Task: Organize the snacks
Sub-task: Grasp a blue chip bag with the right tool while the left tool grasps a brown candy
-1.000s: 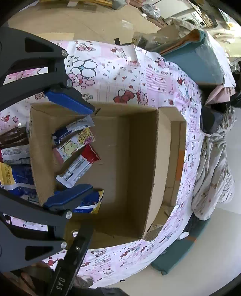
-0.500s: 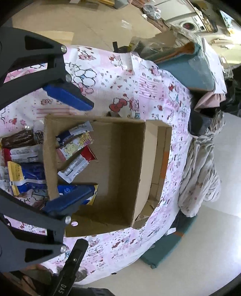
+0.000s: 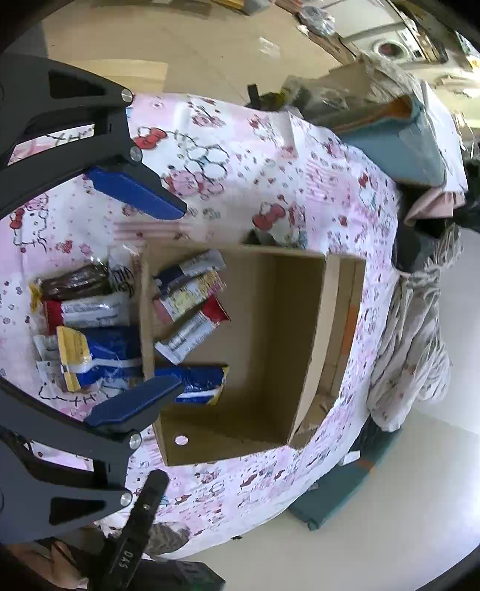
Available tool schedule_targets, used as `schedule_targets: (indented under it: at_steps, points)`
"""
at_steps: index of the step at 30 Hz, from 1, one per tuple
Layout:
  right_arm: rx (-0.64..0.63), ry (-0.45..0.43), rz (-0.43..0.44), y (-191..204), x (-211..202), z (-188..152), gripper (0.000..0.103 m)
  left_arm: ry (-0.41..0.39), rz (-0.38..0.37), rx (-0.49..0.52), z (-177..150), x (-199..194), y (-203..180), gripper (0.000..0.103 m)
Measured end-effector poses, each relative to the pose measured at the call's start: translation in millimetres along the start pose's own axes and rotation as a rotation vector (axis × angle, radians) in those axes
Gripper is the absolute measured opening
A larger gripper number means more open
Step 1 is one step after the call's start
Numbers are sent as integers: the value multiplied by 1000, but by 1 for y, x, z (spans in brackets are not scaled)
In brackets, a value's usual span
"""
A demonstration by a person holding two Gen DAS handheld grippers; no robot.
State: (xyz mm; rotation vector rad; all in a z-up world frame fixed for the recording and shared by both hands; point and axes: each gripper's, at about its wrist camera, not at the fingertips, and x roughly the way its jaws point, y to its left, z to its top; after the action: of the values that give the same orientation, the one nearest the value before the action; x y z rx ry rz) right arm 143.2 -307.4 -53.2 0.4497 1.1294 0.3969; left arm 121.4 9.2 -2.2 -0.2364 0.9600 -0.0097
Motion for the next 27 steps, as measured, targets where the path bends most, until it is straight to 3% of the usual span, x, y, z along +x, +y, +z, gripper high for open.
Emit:
schedule_targets:
  at_steps: [4,10,16,21,24,27]
  points:
    - [58,117,27,-5,23,-15,84,54,58,-52,-11,0,16,84]
    - [-2,286,-22,19,77,-33,84,132,122,-142,-32,0,38,84]
    - [-17,385,-116,38,130,-35,84,140,131,-177,-38,-2,47,84]
    - [-65,415,-204,49,159,-36,83,151,77,-226,-33,-2,54,84]
    - [-71,426,-216,50,164,-40,58,150,69,-237,-30,-1,54,84]
    - [-100,435,-194,52,161,-42,43,165,54,-265,-30,1,56,84]
